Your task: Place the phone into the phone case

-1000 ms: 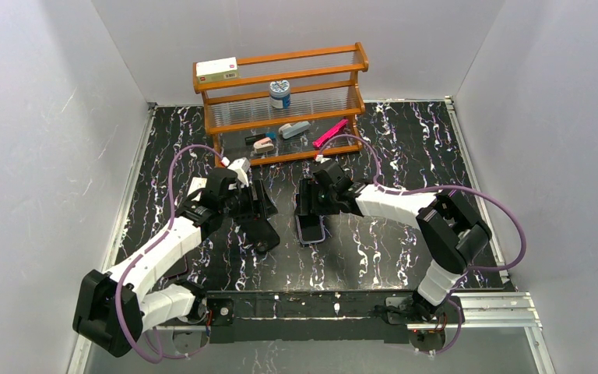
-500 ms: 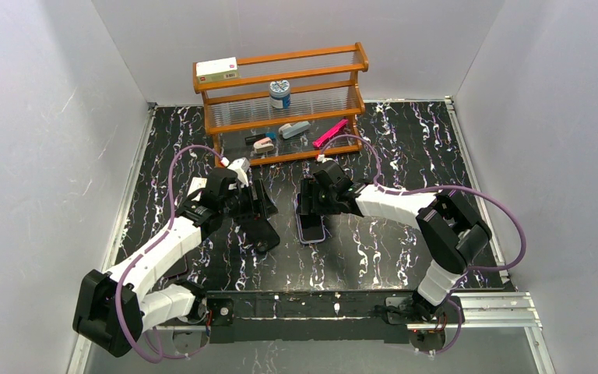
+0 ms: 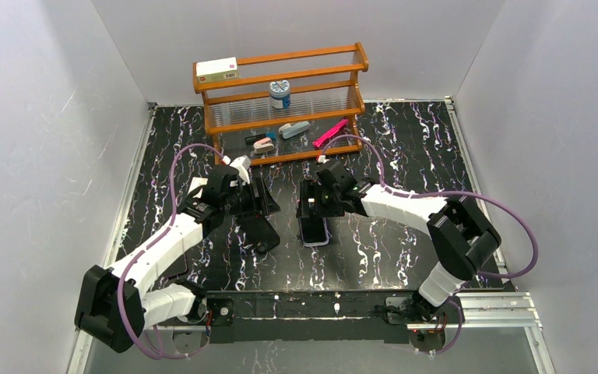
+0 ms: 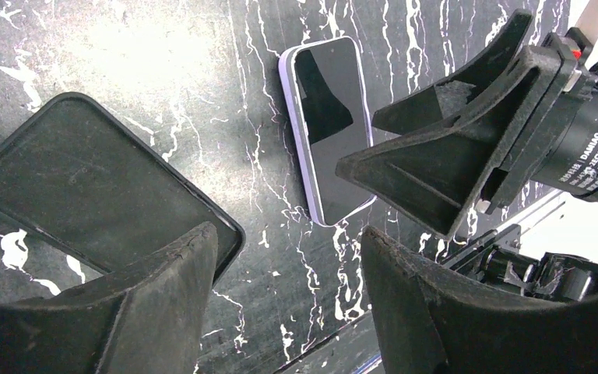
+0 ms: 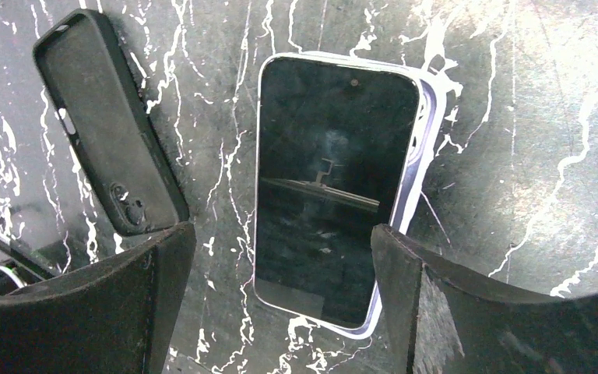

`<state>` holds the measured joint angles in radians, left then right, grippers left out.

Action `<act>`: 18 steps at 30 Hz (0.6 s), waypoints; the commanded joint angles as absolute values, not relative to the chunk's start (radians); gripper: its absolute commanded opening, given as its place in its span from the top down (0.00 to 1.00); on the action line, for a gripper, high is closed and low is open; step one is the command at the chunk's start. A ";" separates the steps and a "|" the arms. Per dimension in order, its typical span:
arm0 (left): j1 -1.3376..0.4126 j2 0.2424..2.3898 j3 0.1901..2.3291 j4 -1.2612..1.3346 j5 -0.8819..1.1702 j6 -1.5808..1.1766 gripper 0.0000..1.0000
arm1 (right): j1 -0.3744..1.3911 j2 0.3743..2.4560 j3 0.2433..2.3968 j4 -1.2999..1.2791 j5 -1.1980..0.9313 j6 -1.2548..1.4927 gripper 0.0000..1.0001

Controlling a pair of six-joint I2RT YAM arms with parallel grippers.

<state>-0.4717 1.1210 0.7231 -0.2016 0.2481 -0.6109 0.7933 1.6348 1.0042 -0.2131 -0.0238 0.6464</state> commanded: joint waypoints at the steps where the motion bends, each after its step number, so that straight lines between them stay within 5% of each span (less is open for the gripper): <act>1: -0.478 1.131 0.767 -0.202 0.266 -0.633 0.36 | 0.784 1.580 1.003 -0.213 -0.046 0.625 0.09; 9: -0.537 1.235 0.791 -0.147 0.275 -0.683 0.43 | 0.641 1.504 0.903 -0.162 -0.166 0.617 0.20; 13: -0.577 1.309 0.818 -0.122 0.264 -0.699 0.45 | 0.582 1.487 0.823 -0.088 -0.263 0.642 0.39; 18: -0.616 1.403 0.833 -0.057 0.269 -0.723 0.51 | 0.547 1.509 0.760 0.029 -0.366 0.696 0.49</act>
<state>-0.5903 1.3582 0.7929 -0.1089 0.2630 -0.6994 0.5613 1.5139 0.7898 -0.1017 -0.2459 0.6579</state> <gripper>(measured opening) 0.513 0.539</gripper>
